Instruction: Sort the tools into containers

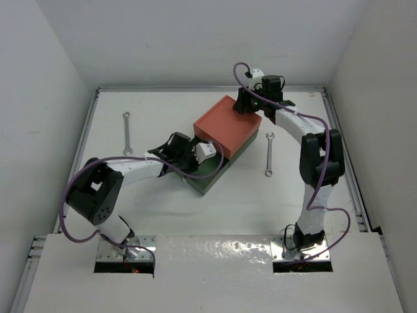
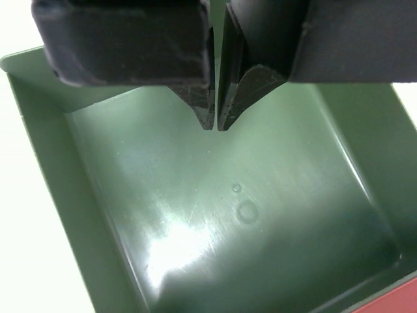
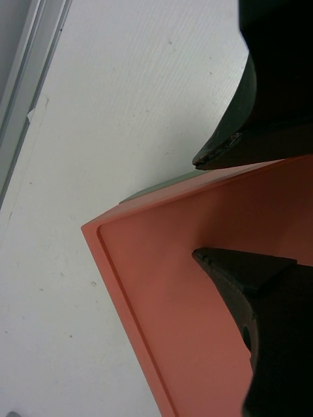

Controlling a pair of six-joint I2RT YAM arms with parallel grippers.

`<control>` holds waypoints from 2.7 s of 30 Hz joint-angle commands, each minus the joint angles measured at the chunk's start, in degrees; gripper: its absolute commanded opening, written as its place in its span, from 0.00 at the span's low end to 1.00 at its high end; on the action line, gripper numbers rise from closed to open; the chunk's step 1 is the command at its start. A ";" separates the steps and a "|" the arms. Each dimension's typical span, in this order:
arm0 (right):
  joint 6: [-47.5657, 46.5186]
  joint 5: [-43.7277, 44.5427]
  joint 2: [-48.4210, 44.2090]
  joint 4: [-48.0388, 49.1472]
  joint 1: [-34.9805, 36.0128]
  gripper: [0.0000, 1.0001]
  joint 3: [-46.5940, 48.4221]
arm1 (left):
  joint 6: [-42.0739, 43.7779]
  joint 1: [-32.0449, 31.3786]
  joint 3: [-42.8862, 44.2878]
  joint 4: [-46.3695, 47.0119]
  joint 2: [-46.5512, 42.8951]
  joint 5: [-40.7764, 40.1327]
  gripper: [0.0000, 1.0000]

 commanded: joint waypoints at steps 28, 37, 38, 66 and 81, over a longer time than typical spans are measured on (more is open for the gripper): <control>-5.81 2.55 -4.13 -9.34 0.12 0.75 1.28 | -24.91 41.70 49.12 -18.78 25.42 -16.00 0.81; -5.11 2.81 -5.18 -9.07 0.12 0.75 -0.56 | -24.98 41.78 56.75 -23.13 37.27 -22.31 0.75; -5.37 2.90 -5.27 -9.16 0.12 0.75 -0.65 | -24.90 41.70 56.67 -23.40 37.89 -22.14 0.73; -6.69 5.54 -6.41 -8.81 0.12 0.75 -2.06 | -11.19 38.36 43.06 -22.00 26.57 -9.58 0.00; -5.99 5.72 -7.55 -6.79 0.21 0.75 -4.52 | -6.88 36.86 33.47 -19.62 14.17 -2.02 0.00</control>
